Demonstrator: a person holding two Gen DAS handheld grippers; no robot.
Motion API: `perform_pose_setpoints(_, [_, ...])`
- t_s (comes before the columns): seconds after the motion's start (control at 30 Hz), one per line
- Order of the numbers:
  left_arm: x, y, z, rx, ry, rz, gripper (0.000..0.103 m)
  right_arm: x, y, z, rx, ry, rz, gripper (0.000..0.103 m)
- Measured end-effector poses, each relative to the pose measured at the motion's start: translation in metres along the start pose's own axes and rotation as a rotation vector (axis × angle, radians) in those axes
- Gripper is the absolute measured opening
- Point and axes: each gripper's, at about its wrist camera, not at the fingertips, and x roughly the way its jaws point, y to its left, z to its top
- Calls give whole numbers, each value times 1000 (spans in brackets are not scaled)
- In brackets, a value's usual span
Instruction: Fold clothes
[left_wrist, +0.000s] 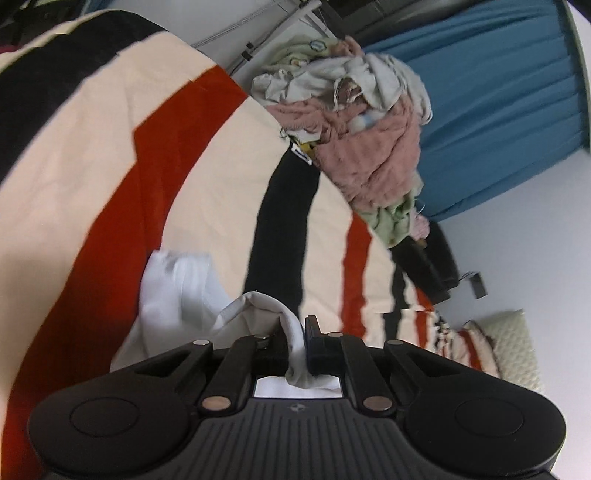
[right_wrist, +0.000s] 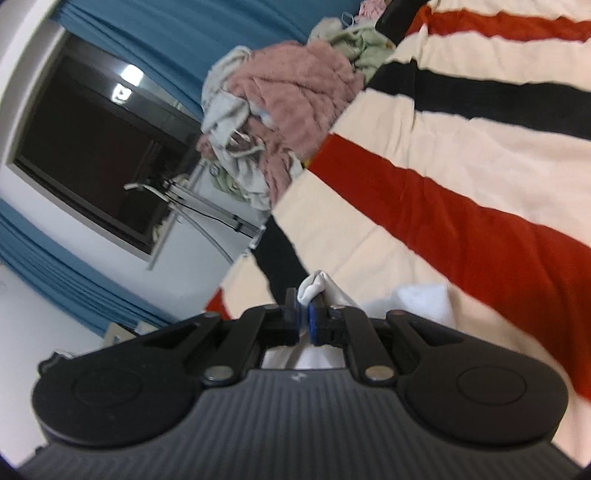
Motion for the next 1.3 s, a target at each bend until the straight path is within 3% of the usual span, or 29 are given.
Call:
perform_pose_setpoints(0.2, [31,15,-6,145,0,-29,10,37,-16,-1,-92,109,-76,13])
perform_pose_setpoints(0.27, [34,15,-10,184,-13,-35,17,33,-14,0,-121,124,-87,31])
perform_pose_setpoints(0.3, [34,14,-12,202,-18,-39,27,27,-13,0,-123,120,-71,38])
perform_pose_setpoints(0.37, [32,10,-17,254,-29,-37,47,14,-9,-2,-127,111,-25,73])
perform_pose_setpoints(0.4, [29,6,-19,290,-33,-29,59,8,-5,-4,-140,105,6,77])
perform_pose_setpoints(0.43, [25,3,-22,315,-49,-24,73,1,-1,-7,-153,99,39,76])
perform_pose_setpoints(0.53, [17,-6,-29,382,-114,34,83,-5,17,-18,-280,118,51,75])
perform_pose_setpoints(0.6, [17,-10,-33,426,-133,88,83,1,26,-26,-395,129,7,62])
perform_pose_setpoints(0.67, [24,-8,-38,456,-100,123,83,14,28,-34,-493,142,-66,38])
perform_pose_setpoints(0.77, [39,-5,-46,509,-42,193,83,38,22,-44,-583,165,-147,27])
perform_pose_setpoints(0.93, [52,-1,-56,571,-17,257,82,46,14,-53,-599,162,-167,27])
perform_pose_setpoints(1.17, [17,-6,-77,601,-27,243,82,-5,29,-65,-629,124,-120,30])
perform_pose_setpoints(1.3, [-3,-8,-90,618,-33,235,82,-30,25,-79,-624,124,-136,30])
